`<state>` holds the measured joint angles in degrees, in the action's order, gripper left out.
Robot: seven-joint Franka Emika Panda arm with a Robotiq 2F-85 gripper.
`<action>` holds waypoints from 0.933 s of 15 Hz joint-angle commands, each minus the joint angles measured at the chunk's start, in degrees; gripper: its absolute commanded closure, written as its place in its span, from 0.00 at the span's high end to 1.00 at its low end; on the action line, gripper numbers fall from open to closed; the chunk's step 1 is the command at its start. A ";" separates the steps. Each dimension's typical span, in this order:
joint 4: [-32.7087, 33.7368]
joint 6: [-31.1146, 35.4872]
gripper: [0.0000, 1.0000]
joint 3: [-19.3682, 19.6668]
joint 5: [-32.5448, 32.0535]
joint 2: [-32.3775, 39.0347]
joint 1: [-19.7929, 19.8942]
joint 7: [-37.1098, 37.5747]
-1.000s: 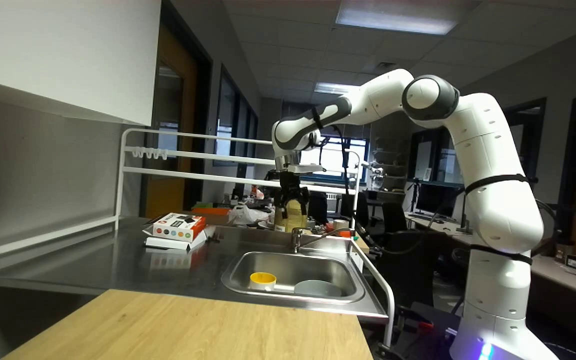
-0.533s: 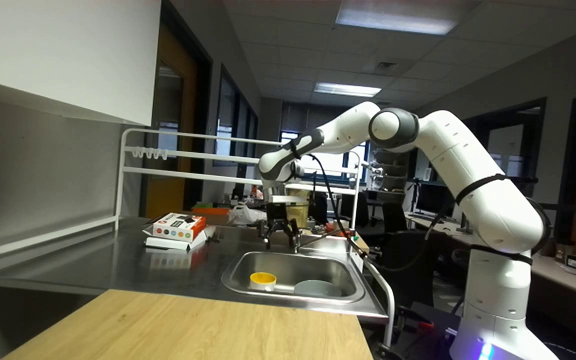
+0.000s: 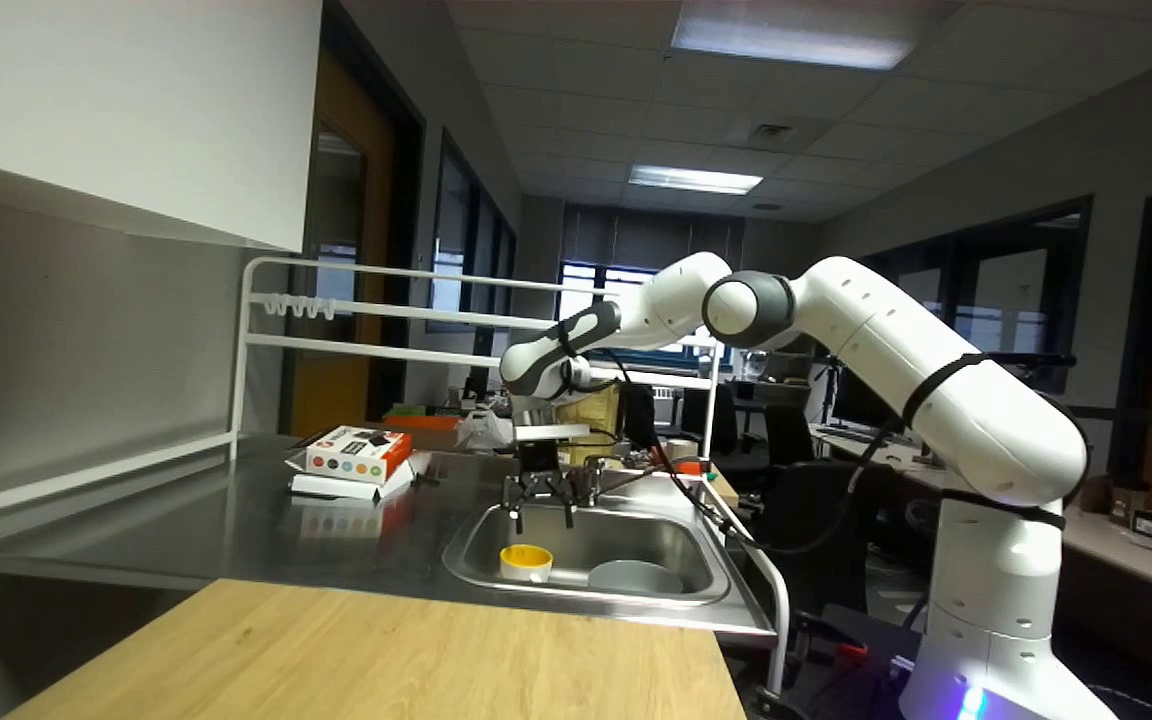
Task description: Place the mug to the left of the side
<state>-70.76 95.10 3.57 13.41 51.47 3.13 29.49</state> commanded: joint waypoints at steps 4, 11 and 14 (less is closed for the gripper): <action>15.28 -8.68 1.00 -0.09 2.03 10.15 0.82 4.86; 21.74 -15.94 1.00 -0.62 1.89 18.72 1.14 5.25; 23.93 -17.84 0.67 -0.45 1.74 20.64 1.18 5.70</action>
<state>-52.76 80.83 3.50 14.38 68.80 3.63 33.20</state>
